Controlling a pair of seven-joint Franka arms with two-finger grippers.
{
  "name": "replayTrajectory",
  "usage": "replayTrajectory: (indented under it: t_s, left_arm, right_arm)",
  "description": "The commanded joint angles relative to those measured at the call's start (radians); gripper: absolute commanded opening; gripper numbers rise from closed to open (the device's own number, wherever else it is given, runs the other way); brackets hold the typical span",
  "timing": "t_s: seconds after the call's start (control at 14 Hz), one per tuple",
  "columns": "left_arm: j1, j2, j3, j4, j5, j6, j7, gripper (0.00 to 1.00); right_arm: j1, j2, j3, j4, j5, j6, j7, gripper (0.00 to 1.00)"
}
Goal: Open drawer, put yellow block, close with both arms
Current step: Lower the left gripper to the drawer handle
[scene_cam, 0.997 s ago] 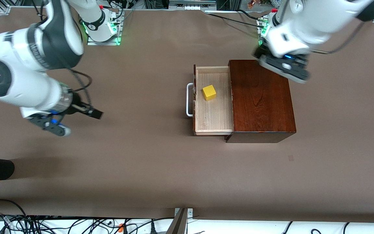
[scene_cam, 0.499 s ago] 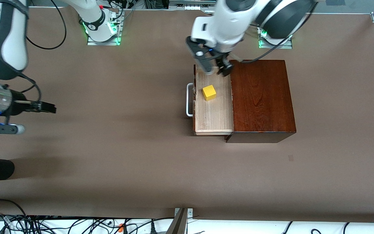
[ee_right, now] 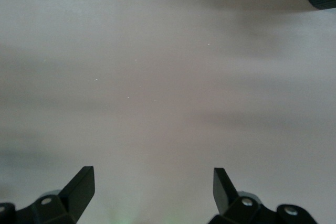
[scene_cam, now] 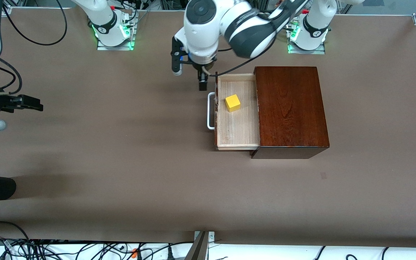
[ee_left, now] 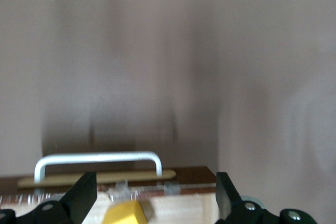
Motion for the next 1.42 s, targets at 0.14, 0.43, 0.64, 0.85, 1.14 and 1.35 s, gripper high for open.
replayTrajectory:
  t_s: [0.14, 0.43, 0.64, 0.85, 1.14, 1.35]
  left_arm:
    - [-0.047, 0.154, 0.016, 0.064, 0.123, 0.065, 0.058, 1.0]
    - [-0.047, 0.188, 0.023, 0.056, 0.216, 0.081, 0.053, 1.0]
    - [-0.042, 0.187, 0.067, 0.056, 0.234, 0.079, 0.053, 1.0]
    - [-0.042, 0.184, 0.089, 0.048, 0.234, 0.072, 0.053, 1.0]
    - [-0.036, 0.176, 0.087, 0.042, 0.234, 0.02, 0.053, 1.0]
    - [-0.036, 0.168, 0.089, 0.042, 0.234, -0.059, 0.052, 1.0]
  right_arm:
    - [-0.213, -0.19, 0.208, -0.229, -0.051, 0.123, -0.013, 1.0]
    - [-0.222, -0.227, 0.21, -0.212, -0.052, 0.074, -0.013, 1.0]
    - [-0.225, -0.218, 0.21, -0.183, -0.065, 0.057, -0.013, 1.0]
    - [-0.222, -0.183, 0.203, -0.1, -0.065, -0.014, -0.005, 1.0]
    - [-0.222, -0.183, 0.202, -0.099, -0.051, -0.016, 0.005, 1.0]
    - [-0.224, -0.183, 0.2, -0.105, -0.049, -0.004, 0.004, 1.0]
